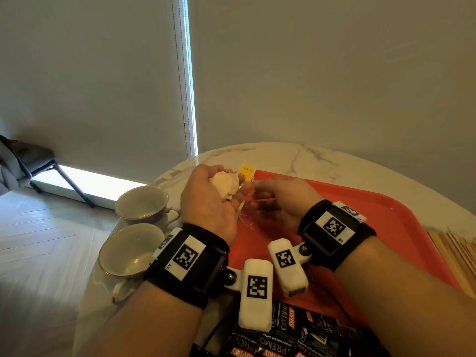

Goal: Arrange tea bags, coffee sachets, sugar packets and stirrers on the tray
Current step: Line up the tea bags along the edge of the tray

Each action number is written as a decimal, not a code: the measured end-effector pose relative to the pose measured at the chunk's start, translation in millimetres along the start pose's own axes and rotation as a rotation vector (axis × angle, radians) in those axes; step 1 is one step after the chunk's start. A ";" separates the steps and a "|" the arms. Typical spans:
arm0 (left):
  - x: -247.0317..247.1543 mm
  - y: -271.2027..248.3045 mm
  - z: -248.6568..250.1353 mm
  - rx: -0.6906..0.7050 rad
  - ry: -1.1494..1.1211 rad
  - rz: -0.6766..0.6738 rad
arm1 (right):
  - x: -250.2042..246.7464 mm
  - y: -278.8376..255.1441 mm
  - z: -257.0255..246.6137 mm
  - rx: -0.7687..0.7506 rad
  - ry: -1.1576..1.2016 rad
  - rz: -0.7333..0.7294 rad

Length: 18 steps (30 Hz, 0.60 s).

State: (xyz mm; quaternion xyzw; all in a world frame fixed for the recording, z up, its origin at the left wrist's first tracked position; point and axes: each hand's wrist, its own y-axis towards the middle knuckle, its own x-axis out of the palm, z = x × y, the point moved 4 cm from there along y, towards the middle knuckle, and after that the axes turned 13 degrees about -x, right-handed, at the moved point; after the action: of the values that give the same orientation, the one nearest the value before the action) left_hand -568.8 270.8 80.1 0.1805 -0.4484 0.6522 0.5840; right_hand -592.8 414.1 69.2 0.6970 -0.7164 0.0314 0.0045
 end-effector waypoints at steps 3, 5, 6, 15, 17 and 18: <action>3.9 -0.8 -5.1 -0.083 -0.013 -0.070 | -10.5 -7.2 -18.5 -0.169 -0.048 -0.035; 5.3 -1.4 -9.8 -0.122 -0.003 -0.112 | -11.6 -12.5 -28.0 -0.294 -0.124 -0.098; 5.1 -1.3 -12.0 -0.140 0.003 -0.134 | -10.4 -14.9 -31.5 -0.343 -0.161 -0.140; 6.1 0.6 -18.6 -0.189 -0.014 -0.219 | -6.9 -8.3 -26.4 -0.448 -0.371 -0.264; 4.7 2.0 -18.7 -0.189 -0.015 -0.206 | -6.5 -8.7 -30.6 -0.513 -0.340 -0.230; 3.8 3.4 -19.3 -0.193 -0.019 -0.202 | -5.4 -9.1 -32.7 -0.528 -0.298 -0.219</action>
State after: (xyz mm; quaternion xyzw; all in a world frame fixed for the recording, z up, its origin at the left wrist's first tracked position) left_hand -567.3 288.7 71.4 0.1740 -0.4941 0.5421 0.6570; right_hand -584.8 421.0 101.9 0.7416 -0.6132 -0.2586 0.0838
